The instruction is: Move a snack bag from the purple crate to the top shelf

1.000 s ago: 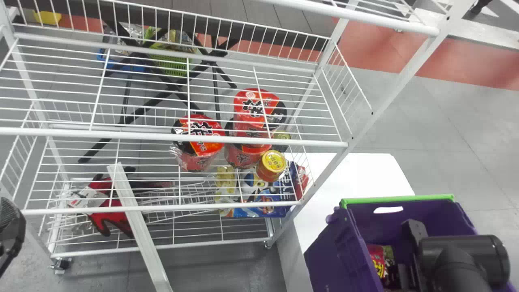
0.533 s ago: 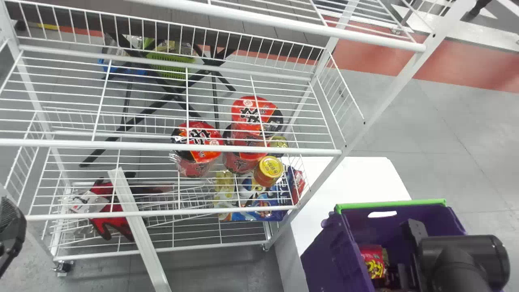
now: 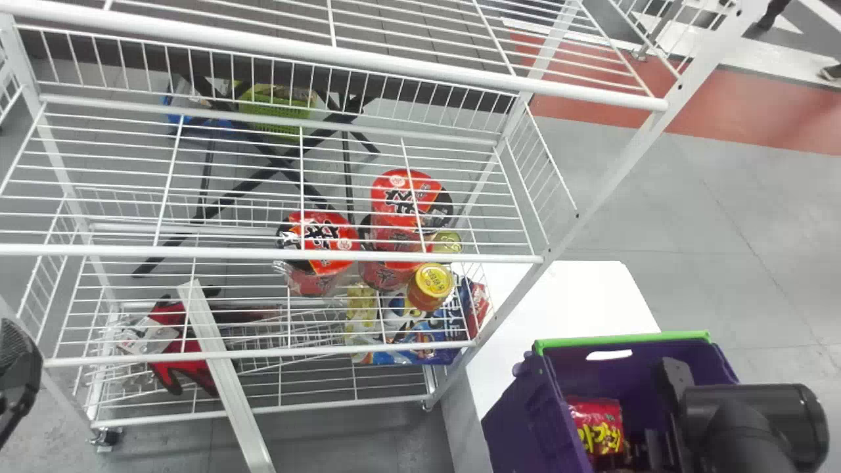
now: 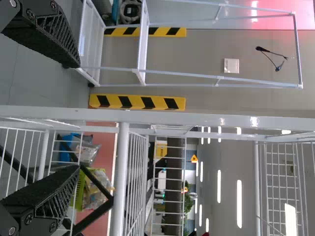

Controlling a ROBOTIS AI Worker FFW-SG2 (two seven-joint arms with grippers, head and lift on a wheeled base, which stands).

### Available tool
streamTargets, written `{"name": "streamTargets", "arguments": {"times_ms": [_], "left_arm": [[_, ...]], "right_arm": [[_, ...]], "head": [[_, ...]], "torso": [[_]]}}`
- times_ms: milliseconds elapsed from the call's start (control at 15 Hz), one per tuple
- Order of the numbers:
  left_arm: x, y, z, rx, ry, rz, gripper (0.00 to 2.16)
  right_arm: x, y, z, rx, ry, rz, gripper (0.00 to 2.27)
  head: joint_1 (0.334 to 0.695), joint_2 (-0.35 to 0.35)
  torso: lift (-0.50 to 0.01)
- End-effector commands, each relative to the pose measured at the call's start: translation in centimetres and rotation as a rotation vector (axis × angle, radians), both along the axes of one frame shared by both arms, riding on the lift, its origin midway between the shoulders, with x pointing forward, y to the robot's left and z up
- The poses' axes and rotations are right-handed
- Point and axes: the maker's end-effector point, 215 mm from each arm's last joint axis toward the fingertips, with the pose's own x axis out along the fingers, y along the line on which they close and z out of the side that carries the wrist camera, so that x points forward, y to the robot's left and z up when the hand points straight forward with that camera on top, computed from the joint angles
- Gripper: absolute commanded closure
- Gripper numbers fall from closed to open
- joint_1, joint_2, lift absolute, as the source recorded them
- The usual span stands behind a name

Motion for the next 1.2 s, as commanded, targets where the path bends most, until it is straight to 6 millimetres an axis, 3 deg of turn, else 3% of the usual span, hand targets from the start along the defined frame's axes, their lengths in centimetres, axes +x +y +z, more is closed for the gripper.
{"name": "streamTargets", "arguments": {"times_ms": [0,1133], "left_arm": [[-0.04,0.03,-0.03,0.001,0.001,-0.001,0.08],[-0.25,0.02,0.06,0.002,0.001,-0.002,0.08]], "right_arm": [[0.02,0.18,-0.07,0.004,-0.001,0.000,2.07],[-0.52,0.20,-0.23,0.004,0.005,0.000,2.07]], "head": [[0.695,-0.350],[0.695,-0.350]], "torso": [[-0.336],[-0.268]]}}
